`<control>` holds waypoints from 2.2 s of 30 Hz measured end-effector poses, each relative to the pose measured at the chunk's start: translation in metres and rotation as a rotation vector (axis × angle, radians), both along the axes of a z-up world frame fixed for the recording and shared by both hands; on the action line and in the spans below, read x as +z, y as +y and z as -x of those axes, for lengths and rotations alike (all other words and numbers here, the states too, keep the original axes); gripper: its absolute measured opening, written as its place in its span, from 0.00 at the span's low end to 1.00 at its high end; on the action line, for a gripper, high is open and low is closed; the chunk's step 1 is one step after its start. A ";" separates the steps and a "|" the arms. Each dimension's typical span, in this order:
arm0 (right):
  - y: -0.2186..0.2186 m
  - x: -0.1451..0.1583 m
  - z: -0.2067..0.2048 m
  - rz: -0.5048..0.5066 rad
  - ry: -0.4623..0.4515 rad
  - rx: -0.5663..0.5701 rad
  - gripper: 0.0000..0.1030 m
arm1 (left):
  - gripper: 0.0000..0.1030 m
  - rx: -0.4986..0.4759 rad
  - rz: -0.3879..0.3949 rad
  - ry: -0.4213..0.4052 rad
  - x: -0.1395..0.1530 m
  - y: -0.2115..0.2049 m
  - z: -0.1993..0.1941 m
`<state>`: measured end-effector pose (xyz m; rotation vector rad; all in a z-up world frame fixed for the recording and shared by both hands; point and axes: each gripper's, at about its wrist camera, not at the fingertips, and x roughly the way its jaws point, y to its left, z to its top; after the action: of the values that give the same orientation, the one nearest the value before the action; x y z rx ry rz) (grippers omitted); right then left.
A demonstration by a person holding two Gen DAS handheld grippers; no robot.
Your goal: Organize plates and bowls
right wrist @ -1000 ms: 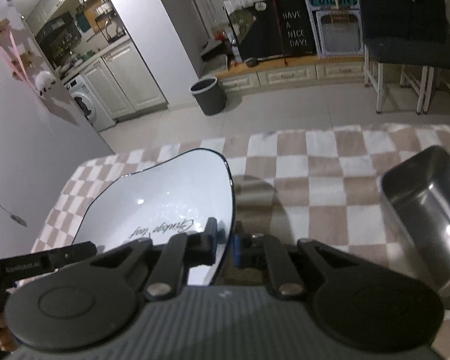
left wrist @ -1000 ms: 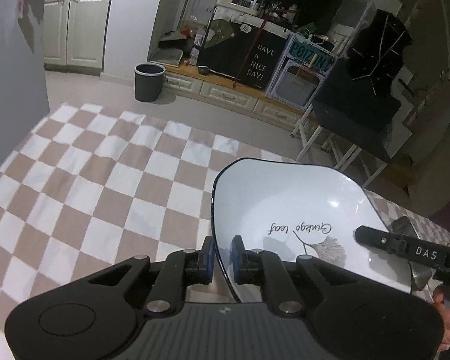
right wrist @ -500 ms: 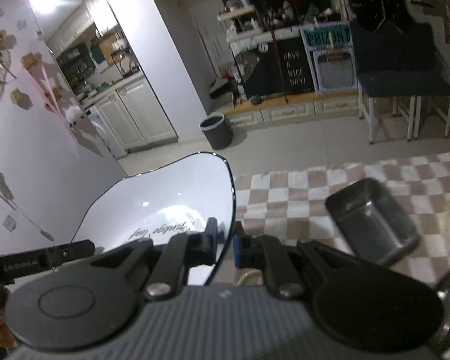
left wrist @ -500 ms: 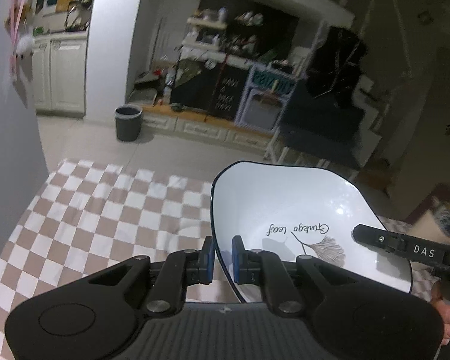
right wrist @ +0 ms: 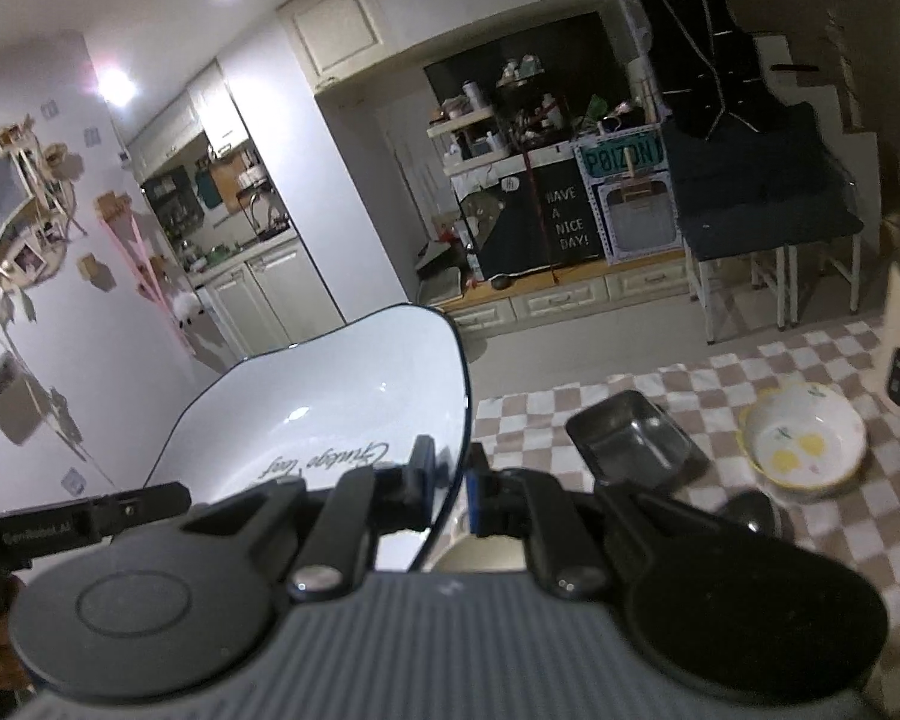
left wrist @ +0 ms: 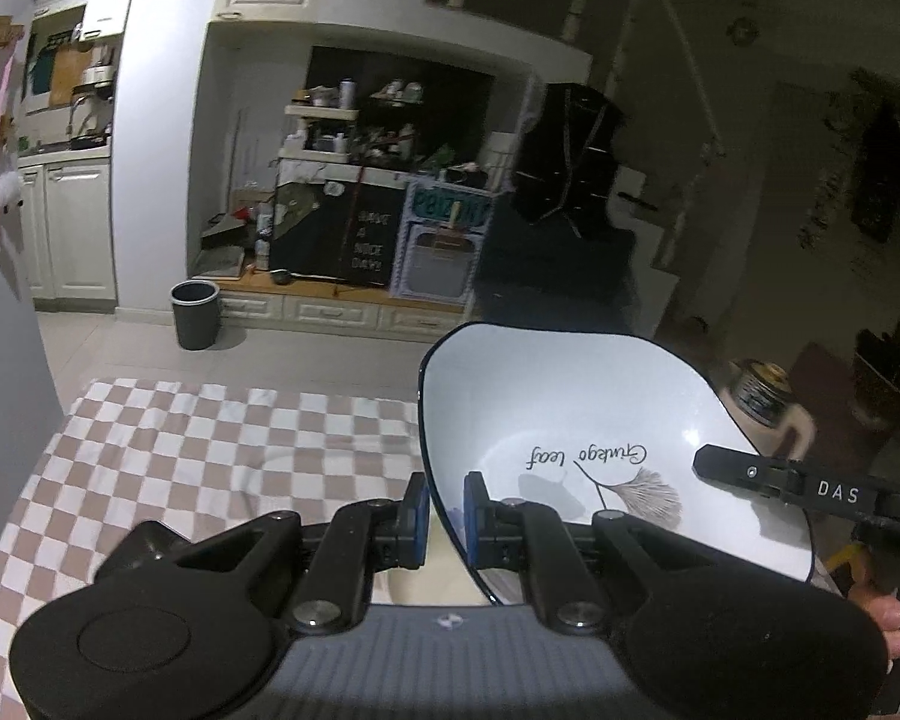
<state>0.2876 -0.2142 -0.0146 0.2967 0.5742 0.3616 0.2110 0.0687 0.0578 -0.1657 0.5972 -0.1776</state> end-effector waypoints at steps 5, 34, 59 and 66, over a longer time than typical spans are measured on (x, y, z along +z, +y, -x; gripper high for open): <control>-0.016 -0.009 0.032 0.004 0.003 -0.019 0.13 | 0.12 -0.035 0.029 -0.008 -0.017 -0.011 0.026; 0.046 -0.118 0.034 0.173 0.432 0.121 0.13 | 0.12 0.023 0.090 0.400 -0.169 0.044 0.018; 0.097 -0.159 0.021 0.347 0.538 0.170 0.14 | 0.20 0.044 -0.035 0.546 -0.231 0.055 -0.002; 0.100 -0.162 0.017 0.356 0.558 0.168 0.14 | 0.21 0.043 -0.042 0.554 -0.234 0.055 -0.006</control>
<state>0.2703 -0.1138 -0.1763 -0.0023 1.2008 0.3301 0.2165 0.1240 -0.1765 -0.1879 1.1465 -0.0755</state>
